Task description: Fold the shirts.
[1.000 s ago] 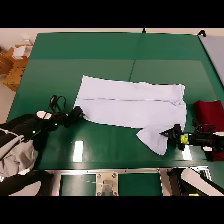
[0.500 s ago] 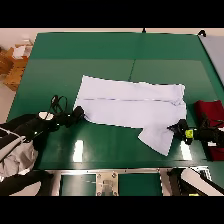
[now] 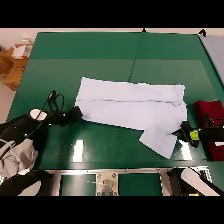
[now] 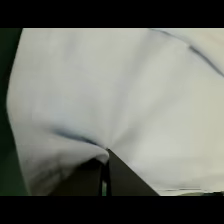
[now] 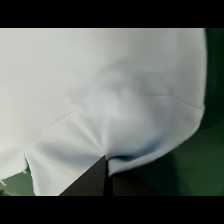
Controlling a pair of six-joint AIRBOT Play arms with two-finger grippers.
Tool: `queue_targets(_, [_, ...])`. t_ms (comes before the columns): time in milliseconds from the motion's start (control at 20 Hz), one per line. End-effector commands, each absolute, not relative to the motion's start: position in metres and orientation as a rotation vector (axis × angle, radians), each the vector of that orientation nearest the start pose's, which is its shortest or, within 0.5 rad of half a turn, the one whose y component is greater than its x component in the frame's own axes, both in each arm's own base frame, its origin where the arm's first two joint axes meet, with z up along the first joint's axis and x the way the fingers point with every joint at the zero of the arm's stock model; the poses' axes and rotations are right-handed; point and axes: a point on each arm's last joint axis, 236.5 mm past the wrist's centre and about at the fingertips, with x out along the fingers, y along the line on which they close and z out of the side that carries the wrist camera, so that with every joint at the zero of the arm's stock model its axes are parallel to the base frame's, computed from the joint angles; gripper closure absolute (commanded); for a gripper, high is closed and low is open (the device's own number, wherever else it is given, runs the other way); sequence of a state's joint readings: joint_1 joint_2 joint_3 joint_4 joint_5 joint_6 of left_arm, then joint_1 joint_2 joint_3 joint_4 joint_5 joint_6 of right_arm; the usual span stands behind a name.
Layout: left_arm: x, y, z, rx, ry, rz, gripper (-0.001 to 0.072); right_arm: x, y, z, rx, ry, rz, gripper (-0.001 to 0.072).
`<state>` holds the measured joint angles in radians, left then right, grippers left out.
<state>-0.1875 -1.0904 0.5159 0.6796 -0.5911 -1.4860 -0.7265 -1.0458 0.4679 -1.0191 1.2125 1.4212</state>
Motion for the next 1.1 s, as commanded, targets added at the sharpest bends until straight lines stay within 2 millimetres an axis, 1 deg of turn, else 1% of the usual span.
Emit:
queue_targets(0, [0.285, -0.143, -0.07, -0.637, 1.255, -0.172, 0.0688, 0.181, -0.041, -0.087, 1.017, 1.519, -0.312, 0.0696])
queue_targets(50, [0.283, -0.144, -0.07, -0.637, 1.265, -0.175, 0.0687, 0.18, -0.041, -0.085, 1.019, 1.524, -0.314, 0.0696])
queue_targets(150, [0.28, -0.147, -0.067, -0.636, 1.283, -0.189, 0.0688, 0.185, -0.04, -0.078, 1.031, 1.516, -0.297, 0.0696])
queue_targets(250, [0.282, -0.151, -0.056, -0.619, 1.295, -0.218, 0.0688, 0.203, -0.04, -0.057, 1.05, 1.474, -0.254, 0.0696])
queue_targets(300, [0.287, -0.153, -0.047, -0.615, 1.285, -0.234, 0.0688, 0.215, -0.041, -0.041, 1.062, 1.438, -0.223, 0.0696])
queue_targets(400, [0.301, -0.157, -0.028, -0.604, 1.254, -0.262, 0.0688, 0.245, -0.043, -0.011, 1.082, 1.336, -0.163, 0.0696])
queue_targets(500, [0.32, -0.162, -0.012, -0.588, 1.225, -0.291, 0.0687, 0.272, -0.05, 0.012, 1.048, 1.249, -0.137, 0.0695])
queue_targets(600, [0.346, -0.166, 0.0, -0.576, 1.2, -0.307, 0.0687, 0.299, -0.055, 0.025, 1.033, 1.195, -0.109, 0.0695])
queue_targets(650, [0.36, -0.169, 0.004, -0.573, 1.191, -0.312, 0.0687, 0.314, -0.056, 0.028, 1.04, 1.174, -0.093, 0.0695])
queue_targets(750, [0.395, -0.174, 0.008, -0.552, 1.171, -0.326, 0.0687, 0.346, -0.06, 0.028, 1.059, 1.144, -0.069, 0.0695])
queue_targets(850, [0.429, -0.179, 0.003, -0.552, 1.165, -0.327, 0.0686, 0.375, -0.065, 0.013, 1.049, 1.148, -0.067, 0.0695])
queue_targets(950, [0.458, -0.184, -0.015, -0.551, 1.174, -0.322, 0.0686, 0.405, -0.068, -0.01, 1.038, 1.156, -0.074, 0.0695])
queue_targets(1050, [0.48, -0.188, -0.04, -0.564, 1.197, -0.309, 0.0685, 0.437, -0.074, -0.037, 1.036, 1.149, -0.094, 0.0694])
